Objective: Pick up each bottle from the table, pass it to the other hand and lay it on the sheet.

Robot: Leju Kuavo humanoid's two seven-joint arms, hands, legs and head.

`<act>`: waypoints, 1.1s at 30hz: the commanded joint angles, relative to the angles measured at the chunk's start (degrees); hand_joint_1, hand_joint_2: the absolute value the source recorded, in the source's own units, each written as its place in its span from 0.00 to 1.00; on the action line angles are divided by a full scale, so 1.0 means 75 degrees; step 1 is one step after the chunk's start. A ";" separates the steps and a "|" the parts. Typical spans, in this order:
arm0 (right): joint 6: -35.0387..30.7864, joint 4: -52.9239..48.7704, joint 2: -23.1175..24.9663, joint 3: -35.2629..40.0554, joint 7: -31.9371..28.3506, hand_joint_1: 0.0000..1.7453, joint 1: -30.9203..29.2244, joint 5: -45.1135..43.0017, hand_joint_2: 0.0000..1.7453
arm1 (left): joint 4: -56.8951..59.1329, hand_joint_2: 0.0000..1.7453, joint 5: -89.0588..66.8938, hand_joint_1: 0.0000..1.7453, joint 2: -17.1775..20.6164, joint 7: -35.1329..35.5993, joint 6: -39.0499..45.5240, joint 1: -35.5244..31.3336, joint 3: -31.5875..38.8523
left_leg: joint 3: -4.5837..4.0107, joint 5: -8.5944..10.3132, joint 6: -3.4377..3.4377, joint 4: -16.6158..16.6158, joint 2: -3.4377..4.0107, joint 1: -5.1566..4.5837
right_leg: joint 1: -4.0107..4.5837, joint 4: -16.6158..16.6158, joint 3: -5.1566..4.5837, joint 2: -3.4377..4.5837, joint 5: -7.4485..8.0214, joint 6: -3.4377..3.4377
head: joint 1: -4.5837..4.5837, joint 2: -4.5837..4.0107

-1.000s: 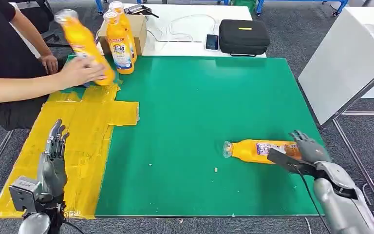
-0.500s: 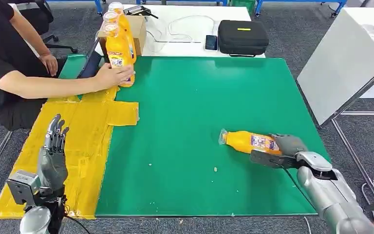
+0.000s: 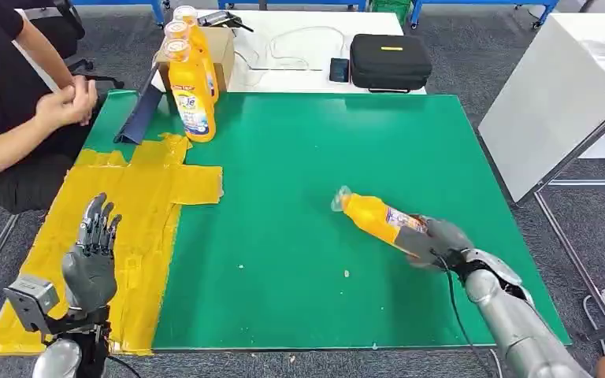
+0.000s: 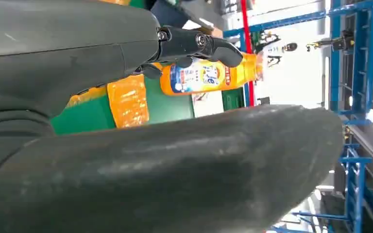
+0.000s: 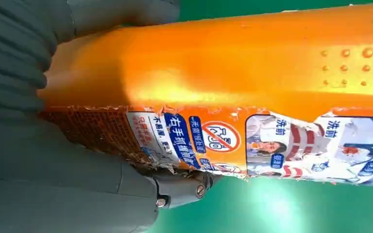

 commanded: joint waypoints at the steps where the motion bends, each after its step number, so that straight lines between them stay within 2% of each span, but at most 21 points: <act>1: -0.0949 -0.3259 0.2159 -0.0334 0.0495 1.00 0.1735 -0.3059 1.00 | -0.0354 1.00 0.1886 0.00 -0.0373 0.0913 -0.1148 0.0378 -0.0665 | 0.0026 -0.0015 -0.0033 -0.0005 0.0005 0.0019 | 0.0015 0.0003 0.0018 0.0026 -0.0005 -0.0018 | 0.0003 0.0000; 2: -0.1078 -0.3427 0.2255 -0.0042 0.0641 1.00 0.1625 -0.3111 1.00 | -0.0538 1.00 0.1882 0.00 -0.0379 0.1014 -0.1072 0.0394 -0.0871 | -0.0005 -0.0009 -0.0028 -0.0002 -0.0005 0.0000 | 0.0008 0.0016 -0.0005 0.0021 0.0000 -0.0008 | -0.0012 0.0000; 3: -0.1121 -0.3465 0.2329 0.0313 0.0678 1.00 0.1491 -0.3026 1.00 | -0.0690 1.00 0.1678 0.00 -0.0346 0.1083 -0.0982 0.0392 -0.1098 | -0.0028 -0.0009 -0.0032 -0.0001 0.0007 -0.0007 | 0.0006 0.0026 0.0036 0.0040 0.0016 0.0004 | -0.0015 0.0000; 4: -0.1270 -0.3431 0.2438 0.0656 0.0701 1.00 0.1371 -0.2795 1.00 | -0.0831 1.00 0.1457 0.00 -0.0329 0.1134 -0.0882 0.0373 -0.1341 | -0.0071 0.0004 -0.0015 0.0022 0.0007 -0.0003 | 0.0011 0.0051 -0.0002 0.0034 0.0024 0.0021 | -0.0012 0.0003; 8: -0.1581 -0.3146 0.2871 0.1677 0.0435 1.00 0.1249 -0.2177 1.00 | -0.1111 1.00 0.0744 0.00 -0.0374 0.0990 -0.0483 0.0342 -0.2020 | -0.0071 0.0015 -0.0014 0.0018 -0.0009 0.0000 | 0.0011 0.0052 -0.0007 0.0019 0.0018 0.0024 | -0.0009 0.0000; 12: -0.1545 -0.2658 0.3164 0.2509 0.0348 1.00 0.1094 -0.2061 1.00 | -0.1130 1.00 0.0481 0.00 -0.0243 0.0965 -0.0385 0.0314 -0.2488 | -0.0068 0.0019 -0.0016 0.0008 0.0001 0.0000 | 0.0011 0.0045 -0.0009 0.0024 0.0022 0.0022 | -0.0009 0.0000; 16: -0.1519 -0.2453 0.3279 0.2912 0.0289 1.00 0.1005 -0.1991 1.00 | -0.1045 1.00 0.0415 0.00 -0.0193 0.1075 -0.0393 0.0301 -0.2688 | -0.0058 0.0016 -0.0019 0.0009 -0.0020 -0.0001 | 0.0008 0.0047 -0.0005 0.0012 0.0011 0.0017 | -0.0009 0.0000; 17: -0.1517 -0.2452 0.3302 0.2933 0.0289 1.00 0.1018 -0.1991 1.00 | -0.1041 1.00 0.0412 0.00 -0.0198 0.1077 -0.0392 0.0308 -0.2696 | -0.0066 0.0020 -0.0014 0.0007 -0.0016 -0.0001 | 0.0010 0.0044 -0.0057 0.0009 0.0014 0.0019 | -0.0009 0.0000; 20: -0.1446 -0.2423 0.3344 0.3252 0.0242 1.00 0.1045 -0.1917 1.00 | -0.1039 1.00 0.0374 0.00 -0.0148 0.1133 -0.0456 0.0383 -0.2872 | -0.0075 0.0016 -0.0022 0.0000 -0.0017 0.0001 | 0.0012 0.0035 -0.0082 0.0006 0.0000 -0.0008 | -0.0006 0.0000; 29: -0.1383 -0.2547 0.3255 0.3900 0.0141 1.00 0.1109 -0.1686 1.00 | -0.1135 1.00 0.0529 0.00 0.0085 0.1336 -0.0642 0.0589 -0.3254 | -0.0062 -0.0002 -0.0029 0.0002 -0.0021 -0.0005 | 0.0002 0.0038 -0.0001 0.0014 -0.0006 0.0002 | -0.0009 0.0000; 33: -0.1272 -0.2511 0.3236 0.4245 0.0073 1.00 0.1146 -0.1533 1.00 | -0.1150 1.00 0.0370 0.00 0.0105 0.1328 -0.0478 0.0555 -0.3239 | -0.0070 0.0007 -0.0024 0.0000 -0.0022 -0.0005 | 0.0003 0.0036 -0.0007 0.0007 0.0003 0.0006 | -0.0006 0.0000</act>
